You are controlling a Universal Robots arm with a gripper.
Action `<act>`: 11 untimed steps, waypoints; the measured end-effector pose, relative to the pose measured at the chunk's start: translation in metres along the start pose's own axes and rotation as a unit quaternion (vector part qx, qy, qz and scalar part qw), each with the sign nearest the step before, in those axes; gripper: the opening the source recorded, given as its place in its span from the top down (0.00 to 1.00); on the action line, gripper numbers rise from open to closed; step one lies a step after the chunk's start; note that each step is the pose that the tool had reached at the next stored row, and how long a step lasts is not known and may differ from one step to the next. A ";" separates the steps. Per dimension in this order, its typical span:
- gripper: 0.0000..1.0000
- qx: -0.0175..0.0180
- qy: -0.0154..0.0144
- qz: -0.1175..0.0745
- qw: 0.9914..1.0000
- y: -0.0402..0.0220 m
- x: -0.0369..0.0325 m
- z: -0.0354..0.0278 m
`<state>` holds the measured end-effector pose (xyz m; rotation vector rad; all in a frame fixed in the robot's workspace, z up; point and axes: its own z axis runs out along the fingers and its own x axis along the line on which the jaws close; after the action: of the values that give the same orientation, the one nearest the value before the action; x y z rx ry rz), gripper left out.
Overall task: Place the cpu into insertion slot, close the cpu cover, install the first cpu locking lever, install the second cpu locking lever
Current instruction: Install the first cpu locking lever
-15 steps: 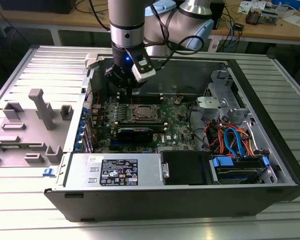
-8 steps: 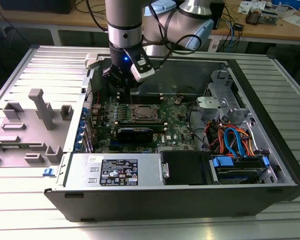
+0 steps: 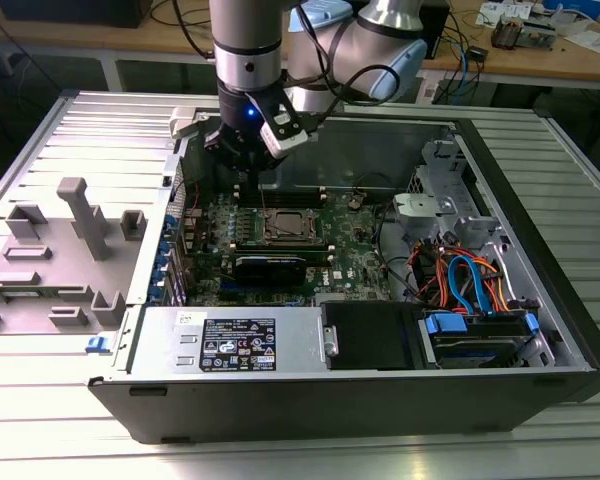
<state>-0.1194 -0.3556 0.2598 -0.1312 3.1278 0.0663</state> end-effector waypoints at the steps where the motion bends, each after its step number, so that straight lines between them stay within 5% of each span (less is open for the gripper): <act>1: 0.89 0.000 0.000 -0.001 1.000 0.0010 -0.0001 -0.0001; 5: 0.89 0.000 0.000 -0.001 1.000 0.0035 -0.0024 -0.0001; 11: 0.89 0.000 0.000 -0.001 1.000 0.0028 -0.0270 0.0018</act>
<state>-0.0927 -0.3505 0.2585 -0.1359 3.1277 0.0664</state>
